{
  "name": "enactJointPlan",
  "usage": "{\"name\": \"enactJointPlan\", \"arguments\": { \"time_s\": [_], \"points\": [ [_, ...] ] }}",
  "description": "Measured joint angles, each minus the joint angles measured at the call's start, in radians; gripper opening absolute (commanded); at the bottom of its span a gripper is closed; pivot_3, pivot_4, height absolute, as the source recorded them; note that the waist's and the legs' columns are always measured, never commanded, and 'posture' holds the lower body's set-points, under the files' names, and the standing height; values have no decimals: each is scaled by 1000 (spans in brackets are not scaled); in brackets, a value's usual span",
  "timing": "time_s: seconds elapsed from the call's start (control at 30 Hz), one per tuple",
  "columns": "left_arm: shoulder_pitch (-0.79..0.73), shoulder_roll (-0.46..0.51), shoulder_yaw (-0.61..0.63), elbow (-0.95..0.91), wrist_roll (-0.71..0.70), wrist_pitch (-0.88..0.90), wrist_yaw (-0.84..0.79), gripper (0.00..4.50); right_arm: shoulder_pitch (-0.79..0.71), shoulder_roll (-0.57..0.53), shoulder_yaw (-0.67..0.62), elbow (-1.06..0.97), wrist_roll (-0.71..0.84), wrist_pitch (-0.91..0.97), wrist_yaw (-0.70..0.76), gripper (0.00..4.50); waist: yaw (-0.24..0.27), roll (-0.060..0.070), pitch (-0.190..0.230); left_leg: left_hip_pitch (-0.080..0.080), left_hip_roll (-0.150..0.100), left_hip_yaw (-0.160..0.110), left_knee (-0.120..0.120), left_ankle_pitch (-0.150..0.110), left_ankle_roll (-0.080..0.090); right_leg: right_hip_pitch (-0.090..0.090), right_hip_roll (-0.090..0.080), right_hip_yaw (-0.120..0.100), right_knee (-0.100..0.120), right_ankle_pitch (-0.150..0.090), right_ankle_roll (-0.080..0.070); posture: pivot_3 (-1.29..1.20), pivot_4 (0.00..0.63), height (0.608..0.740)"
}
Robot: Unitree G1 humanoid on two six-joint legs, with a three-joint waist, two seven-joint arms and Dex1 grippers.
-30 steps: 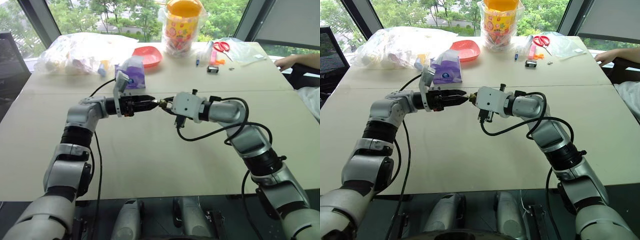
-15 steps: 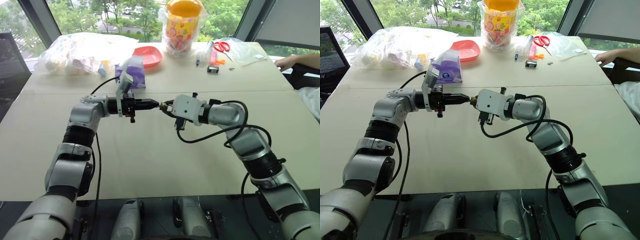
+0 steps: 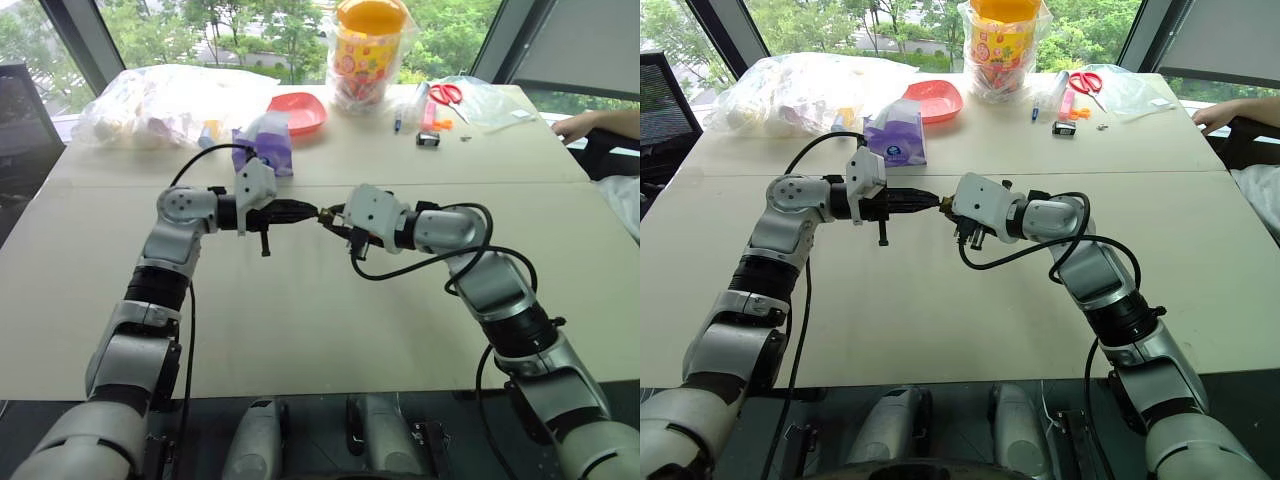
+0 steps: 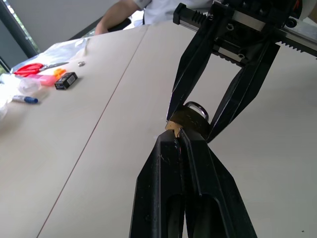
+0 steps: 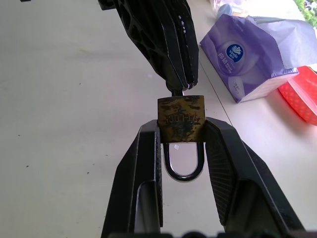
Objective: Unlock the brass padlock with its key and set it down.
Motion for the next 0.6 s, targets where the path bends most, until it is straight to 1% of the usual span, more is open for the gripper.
{"name": "enactJointPlan", "arguments": {
  "time_s": [0.3, 0.37, 0.4, 0.5, 0.53, 0.6],
  "points": [
    [11, 4, -1, 6, 10, -93, -3, 26, 0, 4, -11, -16, 40, 50, 3, 752, -1, 0, 0, 0, 0, 0, 0, 0, 0, 0, 0, 0, 0, 0, 0, 0, 150, 740],
    [8, 5, -6, 3, 10, -56, 2, 26, 0, 4, -11, -16, 42, 60, 3, 752, -1, 0, 0, 0, 0, 0, 0, 0, 0, 0, 0, 0, 0, 0, 0, 0, 150, 740],
    [2, 3, -6, 0, 0, -9, 2, 26, 0, 3, -10, -16, 39, 61, 1, 752, 0, 0, 0, 0, 0, 0, 0, 0, 0, 0, 0, 0, 0, 0, 0, 0, 150, 740],
    [-78, -22, 41, 36, -143, 397, 4, 26, -17, -27, 3, -13, -33, -36, -25, 752, -1, 0, 0, -1, -1, -1, 1, 0, 0, 0, 0, 0, 0, 0, 1, 0, 150, 740],
    [-93, -18, 61, 40, -183, 486, -1, 26, -24, -31, 3, -13, -43, -64, -28, 752, -3, 0, 0, -1, -1, -1, 1, 0, 0, 0, 0, 0, 0, 0, 2, 0, 150, 740],
    [-106, 12, 87, 39, -237, 603, -29, 610, -29, -32, 3, -17, -54, -101, -27, 752, -14, 0, 0, 1, 0, -1, 0, 0, 0, 0, 1, 0, 0, -1, 2, 0, 150, 740]
  ]
}}
